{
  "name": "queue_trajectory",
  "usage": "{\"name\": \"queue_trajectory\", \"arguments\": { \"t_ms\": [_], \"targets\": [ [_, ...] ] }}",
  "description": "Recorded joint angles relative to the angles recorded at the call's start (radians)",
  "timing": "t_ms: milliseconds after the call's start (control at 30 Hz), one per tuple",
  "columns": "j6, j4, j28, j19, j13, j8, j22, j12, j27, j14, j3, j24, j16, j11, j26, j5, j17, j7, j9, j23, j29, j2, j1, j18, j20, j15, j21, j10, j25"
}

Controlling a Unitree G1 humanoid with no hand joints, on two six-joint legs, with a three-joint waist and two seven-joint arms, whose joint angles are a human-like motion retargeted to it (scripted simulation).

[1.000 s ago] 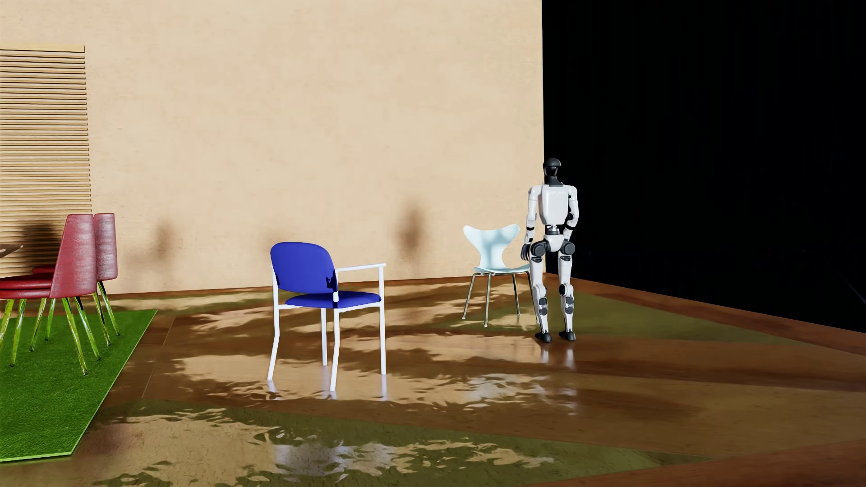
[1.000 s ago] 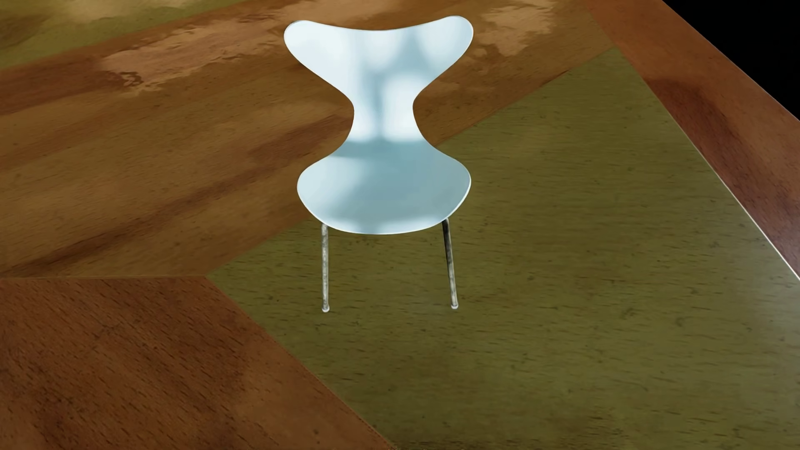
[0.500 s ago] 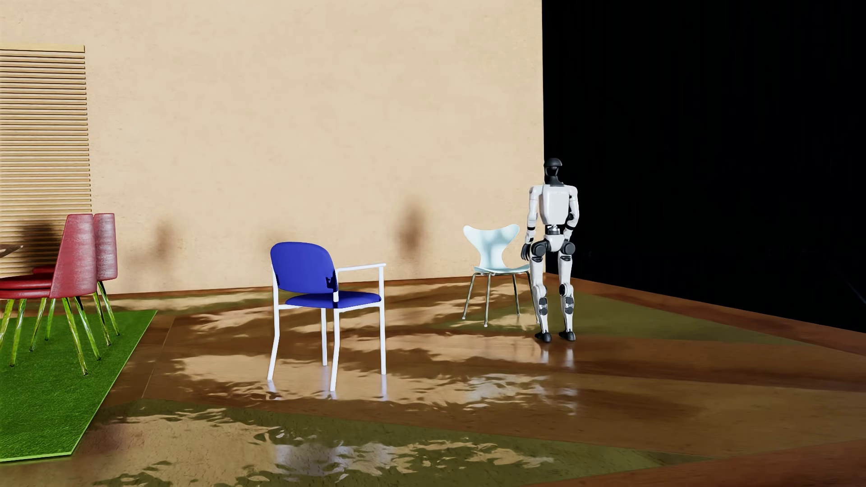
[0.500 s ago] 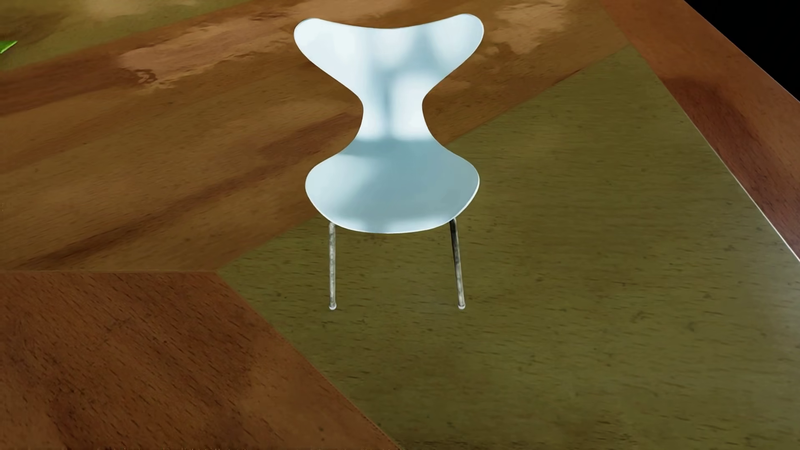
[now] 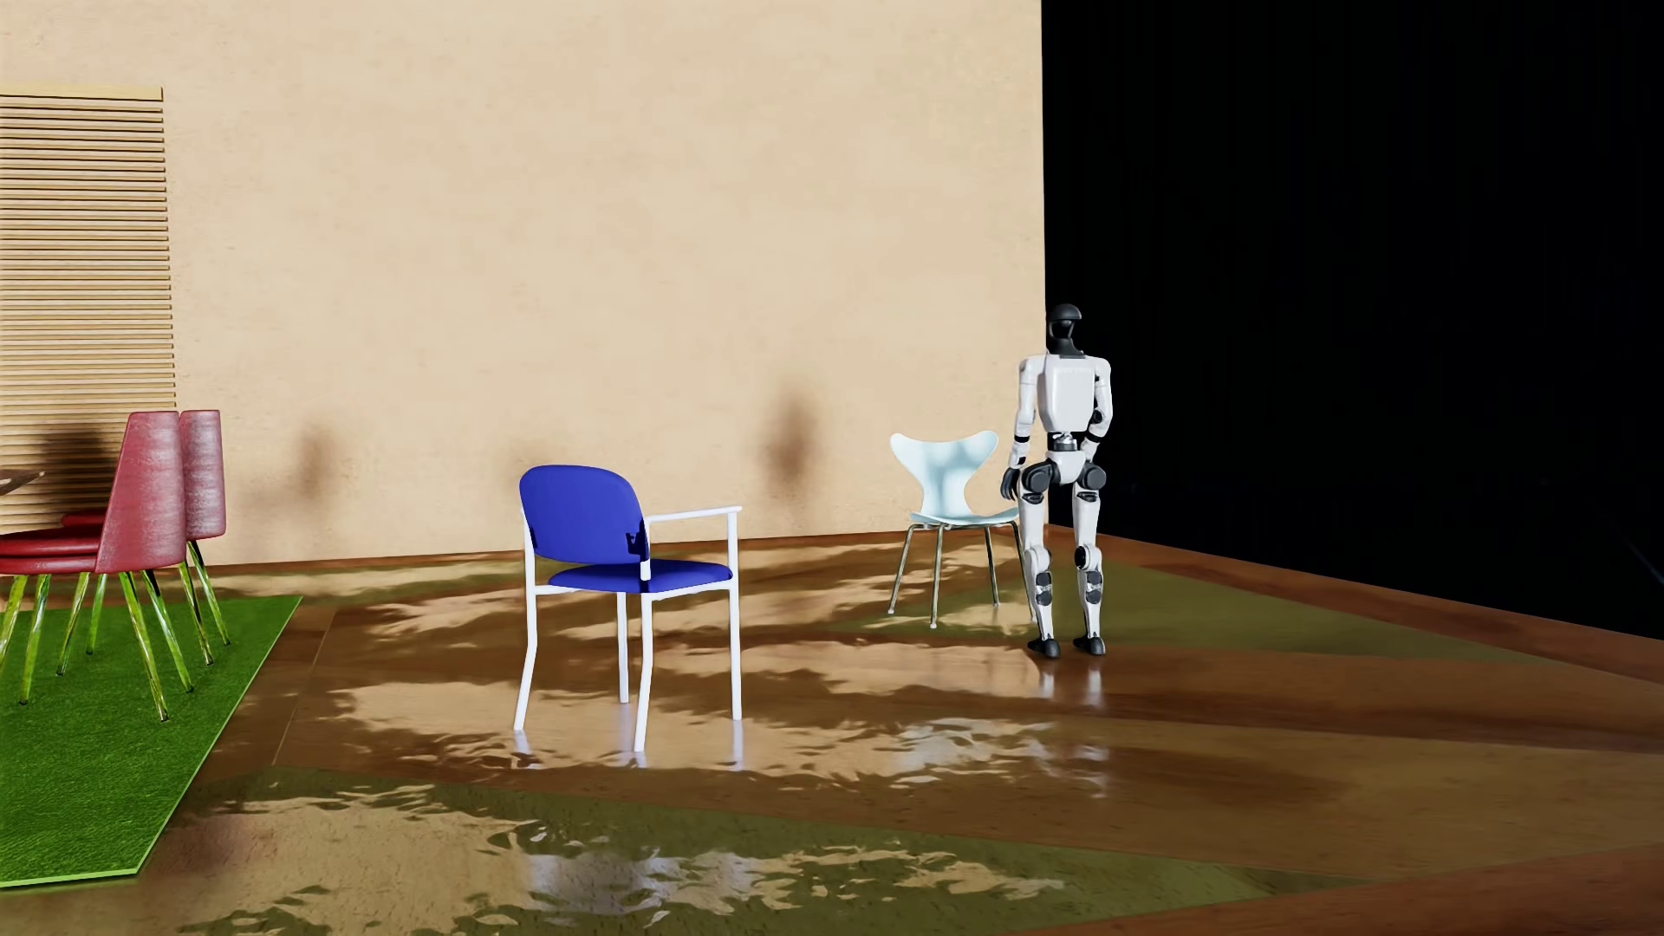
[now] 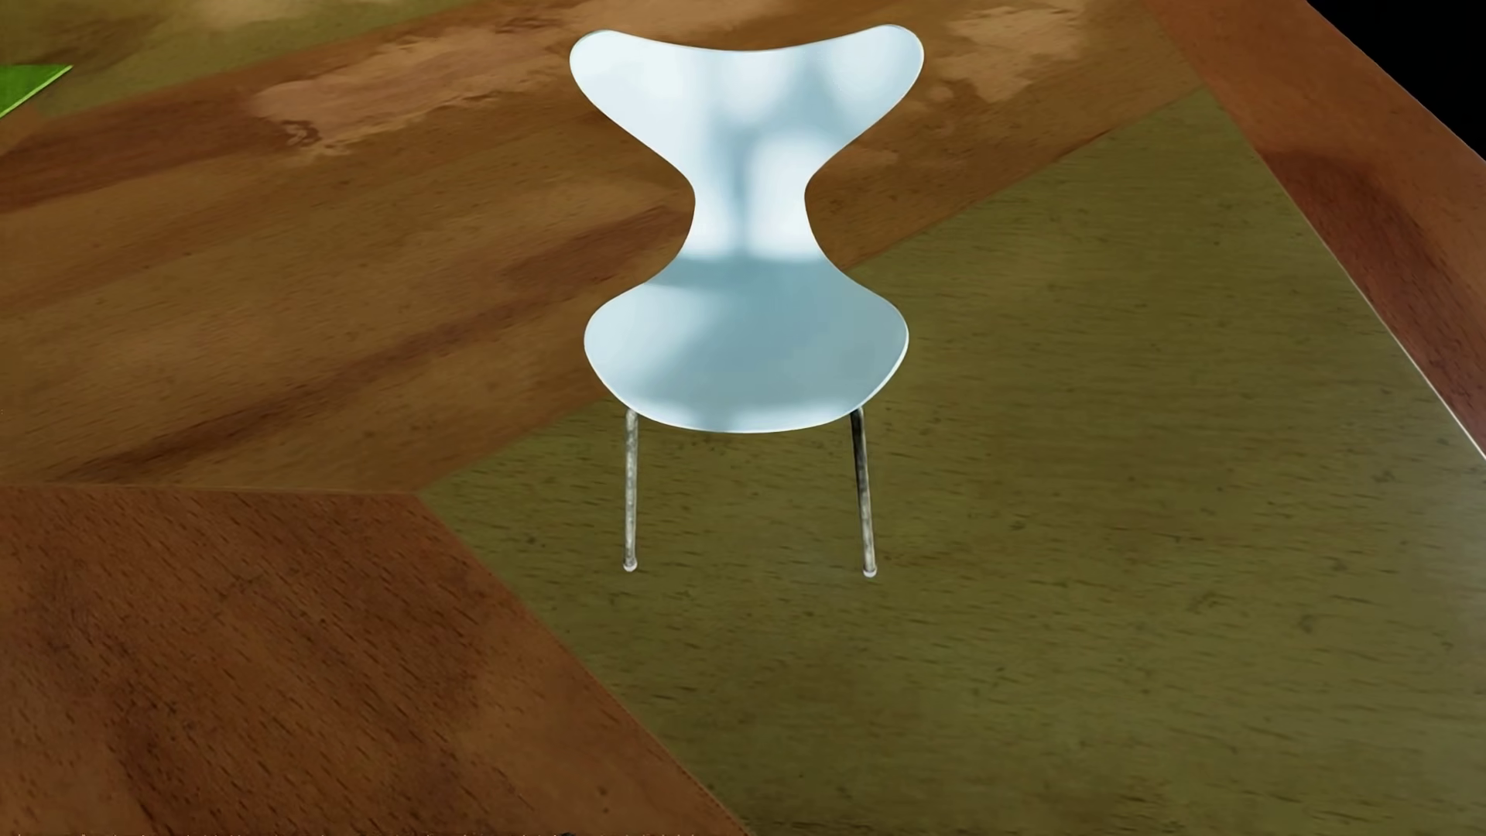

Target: Move towards the light cyan chair

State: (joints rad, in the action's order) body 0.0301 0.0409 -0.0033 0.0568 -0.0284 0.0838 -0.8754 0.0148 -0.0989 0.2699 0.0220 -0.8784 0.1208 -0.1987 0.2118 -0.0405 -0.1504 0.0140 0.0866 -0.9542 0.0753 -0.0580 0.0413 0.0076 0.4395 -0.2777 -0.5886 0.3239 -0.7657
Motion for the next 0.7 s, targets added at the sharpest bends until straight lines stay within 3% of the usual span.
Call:
{"name": "queue_trajectory", "arguments": {
  "t_ms": [700],
  "targets": [
    [0.002, 0.006, 0.004, -0.001, 0.007, 0.019, -0.019, -0.007, -0.003, -0.002, -0.008, -0.008, 0.006, -0.010, -0.003, 0.004, -0.022, 0.017, 0.001, -0.004, -0.005, 0.004, 0.012, 0.000, 0.032, -0.004, -0.025, 0.017, 0.001]
  ]
}}
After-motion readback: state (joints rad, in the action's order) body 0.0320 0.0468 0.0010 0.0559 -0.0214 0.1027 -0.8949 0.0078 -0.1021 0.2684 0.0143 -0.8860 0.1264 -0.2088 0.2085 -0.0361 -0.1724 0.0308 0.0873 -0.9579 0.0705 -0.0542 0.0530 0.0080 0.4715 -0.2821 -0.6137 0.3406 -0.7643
